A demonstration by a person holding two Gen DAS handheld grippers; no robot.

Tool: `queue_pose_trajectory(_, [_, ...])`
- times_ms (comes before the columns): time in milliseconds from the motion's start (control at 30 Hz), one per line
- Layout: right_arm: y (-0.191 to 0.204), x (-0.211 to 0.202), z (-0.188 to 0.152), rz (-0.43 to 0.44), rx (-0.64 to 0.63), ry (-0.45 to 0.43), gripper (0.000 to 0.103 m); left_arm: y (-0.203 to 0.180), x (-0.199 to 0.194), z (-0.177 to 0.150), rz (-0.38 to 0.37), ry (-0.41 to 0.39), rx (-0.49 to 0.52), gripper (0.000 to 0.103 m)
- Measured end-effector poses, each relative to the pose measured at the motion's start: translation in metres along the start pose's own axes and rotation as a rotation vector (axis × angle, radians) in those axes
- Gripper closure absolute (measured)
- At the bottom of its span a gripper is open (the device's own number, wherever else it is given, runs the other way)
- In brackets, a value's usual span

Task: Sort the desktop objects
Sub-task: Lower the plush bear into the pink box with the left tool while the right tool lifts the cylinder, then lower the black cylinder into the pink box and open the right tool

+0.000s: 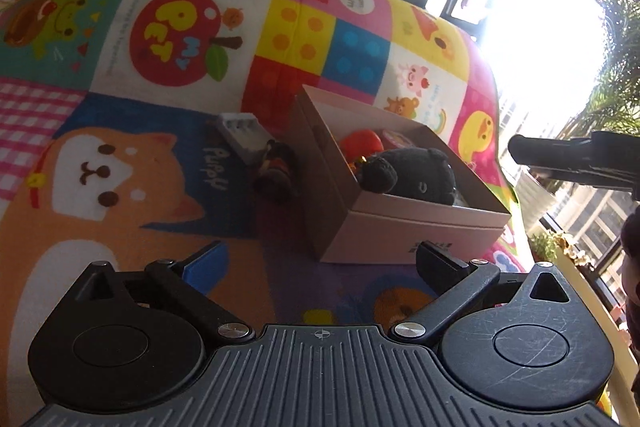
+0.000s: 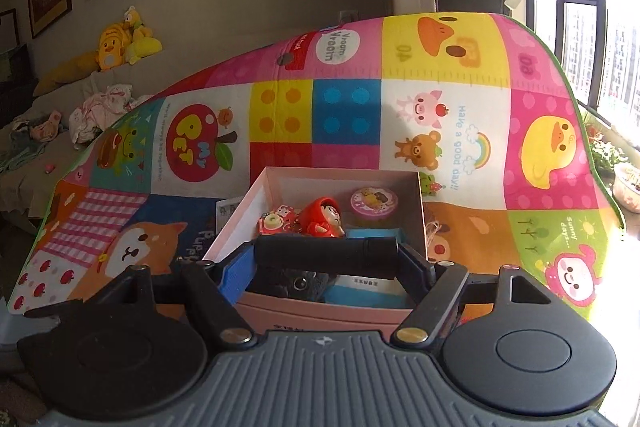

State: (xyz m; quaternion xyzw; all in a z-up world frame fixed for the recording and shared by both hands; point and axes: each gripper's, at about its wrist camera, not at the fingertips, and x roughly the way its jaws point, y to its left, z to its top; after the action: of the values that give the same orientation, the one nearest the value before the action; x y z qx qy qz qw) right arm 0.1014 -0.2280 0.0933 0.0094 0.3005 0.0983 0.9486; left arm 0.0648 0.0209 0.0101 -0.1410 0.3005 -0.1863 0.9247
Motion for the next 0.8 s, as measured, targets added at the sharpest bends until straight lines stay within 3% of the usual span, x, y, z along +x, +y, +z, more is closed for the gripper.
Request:
queue_pose_trajectory(133, [0.018, 0.054, 0.037, -0.051, -0.039, 0.027, 0.027, 0.009, -0.004, -0.004, -0.025, -0.015, -0.028, 0.001])
queue_pose_trajectory(233, [0.027, 0.08, 0.055, -0.077, -0.058, 0.031, 0.018, 0.012, -0.008, -0.005, -0.054, -0.023, -0.048, 0.0])
queue_pose_trajectory(300, [0.031, 0.086, 0.059, -0.073, -0.064, 0.052, 0.018, 0.013, -0.011, -0.005, -0.051, -0.03, -0.045, 0.0])
queue_pose_trajectory(533, [0.035, 0.087, 0.019, 0.038, -0.092, 0.234, 0.018, 0.015, -0.016, -0.002, -0.062, -0.044, -0.063, 0.0])
queue_pose_trajectory(600, [0.034, 0.09, 0.005, 0.034, -0.115, 0.279, 0.018, 0.014, -0.017, -0.002, -0.066, -0.047, -0.058, 0.0])
queue_pose_trajectory(733, [0.037, 0.085, -0.009, -0.099, -0.243, 0.21, 0.013, 0.014, -0.016, -0.003, -0.057, -0.043, -0.059, 0.0])
queue_pose_trajectory(800, [0.032, 0.086, -0.006, -0.119, -0.237, 0.19, 0.012, 0.018, -0.014, -0.002, -0.047, -0.04, -0.074, 0.0])
